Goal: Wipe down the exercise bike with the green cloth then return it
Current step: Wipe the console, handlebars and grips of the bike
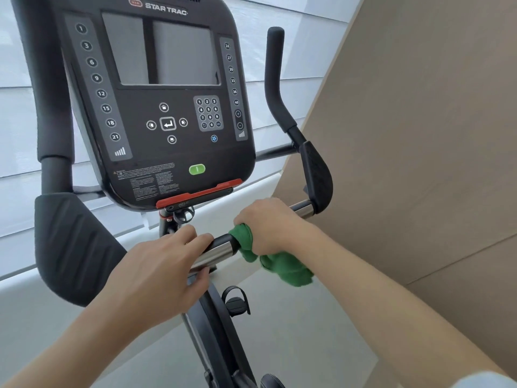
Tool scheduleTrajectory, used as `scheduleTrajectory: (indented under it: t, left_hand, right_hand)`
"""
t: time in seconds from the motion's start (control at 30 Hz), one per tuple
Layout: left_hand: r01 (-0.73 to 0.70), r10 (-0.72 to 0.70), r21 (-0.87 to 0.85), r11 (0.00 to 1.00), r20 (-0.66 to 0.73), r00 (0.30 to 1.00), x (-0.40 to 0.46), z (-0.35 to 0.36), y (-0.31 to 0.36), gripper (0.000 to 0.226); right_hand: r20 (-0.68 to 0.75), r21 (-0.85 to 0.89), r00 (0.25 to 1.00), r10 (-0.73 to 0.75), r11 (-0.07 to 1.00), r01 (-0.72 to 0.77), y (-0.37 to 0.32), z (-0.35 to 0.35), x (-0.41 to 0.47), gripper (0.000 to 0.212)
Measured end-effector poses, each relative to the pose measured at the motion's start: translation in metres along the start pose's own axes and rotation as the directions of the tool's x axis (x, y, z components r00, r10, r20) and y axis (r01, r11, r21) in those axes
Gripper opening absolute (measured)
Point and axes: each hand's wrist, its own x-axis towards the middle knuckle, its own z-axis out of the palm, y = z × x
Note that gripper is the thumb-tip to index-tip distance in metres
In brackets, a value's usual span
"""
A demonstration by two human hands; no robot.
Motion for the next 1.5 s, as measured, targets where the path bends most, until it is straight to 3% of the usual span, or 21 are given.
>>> scheduleTrajectory:
  t: [0.1, 0.17, 0.23, 0.33, 0.4, 0.47, 0.53, 0.63, 0.77, 0.83, 0.93, 1.0, 1.13, 1.2, 1.33, 1.5]
  left_hand:
    - [-0.011, 0.011, 0.004, 1.000, -0.014, 1.000, -0.002, -0.002, 0.001, 0.038]
    - [-0.004, 0.004, 0.004, 1.000, -0.030, 1.000, -0.003, -0.004, 0.001, 0.039]
    - [0.003, -0.003, 0.001, 1.000, -0.042, 0.999, -0.004, -0.004, 0.002, 0.038]
    - [0.004, -0.005, -0.016, 1.000, -0.082, 0.997, -0.006, -0.005, 0.003, 0.036]
    - [0.029, -0.038, -0.073, 0.997, -0.133, 0.990, -0.009, -0.006, 0.003, 0.034]
    - [0.059, -0.077, -0.118, 0.991, -0.158, 0.984, -0.011, -0.008, 0.003, 0.034]
    - [0.065, -0.094, -0.149, 0.987, -0.199, 0.975, -0.013, -0.009, 0.004, 0.034]
    - [0.037, -0.157, -0.315, 0.949, -0.364, 0.918, -0.015, -0.013, 0.002, 0.027]
    - [-0.005, -0.408, -0.653, 0.757, -0.478, 0.778, -0.015, -0.015, -0.004, 0.018]
    - [-0.006, -0.409, -0.649, 0.760, -0.486, 0.772, -0.014, -0.015, -0.006, 0.019]
    - [0.022, -0.389, -0.608, 0.793, -0.478, 0.788, -0.014, -0.015, -0.008, 0.019]
    - [0.044, -0.396, -0.607, 0.793, -0.460, 0.795, -0.015, -0.016, -0.010, 0.018]
    - [0.056, -0.348, -0.568, 0.821, -0.420, 0.838, -0.015, -0.016, -0.010, 0.013]
    - [0.058, -0.346, -0.567, 0.821, -0.416, 0.841, -0.016, -0.016, -0.011, 0.014]
    - [0.059, -0.334, -0.554, 0.830, -0.410, 0.849, -0.017, -0.014, -0.009, 0.017]
    - [0.061, -0.313, -0.521, 0.852, -0.411, 0.857, -0.018, -0.011, -0.011, 0.017]
  right_hand:
    - [0.413, 0.102, 0.910, 0.029, 0.992, -0.077, -0.002, -0.031, 0.023, 0.025]
    - [0.477, 0.110, 0.877, 0.053, 0.987, -0.120, -0.004, -0.035, 0.027, 0.028]
    - [0.382, 0.093, 0.921, 0.069, 0.989, -0.113, -0.007, -0.028, 0.021, 0.024]
    - [0.004, -0.031, 0.996, 0.093, 0.995, -0.093, -0.022, -0.006, 0.001, 0.020]
    - [-0.274, -0.041, 0.950, 0.147, 0.986, -0.164, -0.036, 0.014, -0.016, 0.030]
    - [-0.453, 0.088, 0.858, 0.243, 0.970, -0.229, -0.056, 0.030, -0.030, 0.043]
    - [-0.488, 0.178, 0.829, 0.273, 0.961, -0.212, -0.078, 0.036, -0.033, 0.056]
    - [-0.489, 0.202, 0.827, 0.278, 0.958, -0.203, -0.101, 0.032, -0.031, 0.056]
    - [-0.528, 0.139, 0.836, 0.148, 0.986, -0.087, -0.127, 0.032, -0.029, 0.052]
    - [-0.560, 0.113, 0.826, 0.067, 0.994, -0.004, -0.161, 0.038, -0.019, 0.053]
    - [-0.633, 0.176, 0.766, 0.113, 0.984, 0.001, -0.198, 0.051, -0.001, 0.042]
    - [-0.710, 0.143, 0.702, 0.064, 0.988, 0.054, -0.187, 0.059, 0.005, 0.032]
    - [-0.795, 0.038, 0.586, -0.155, 0.952, 0.304, -0.123, 0.062, 0.001, 0.025]
    - [-0.781, 0.010, 0.588, -0.211, 0.937, 0.350, -0.087, 0.060, 0.000, 0.018]
    - [-0.761, -0.030, 0.617, -0.202, 0.960, 0.278, -0.017, 0.060, -0.007, 0.012]
    - [-0.729, -0.080, 0.634, -0.259, 0.951, 0.297, 0.007, 0.062, -0.008, 0.010]
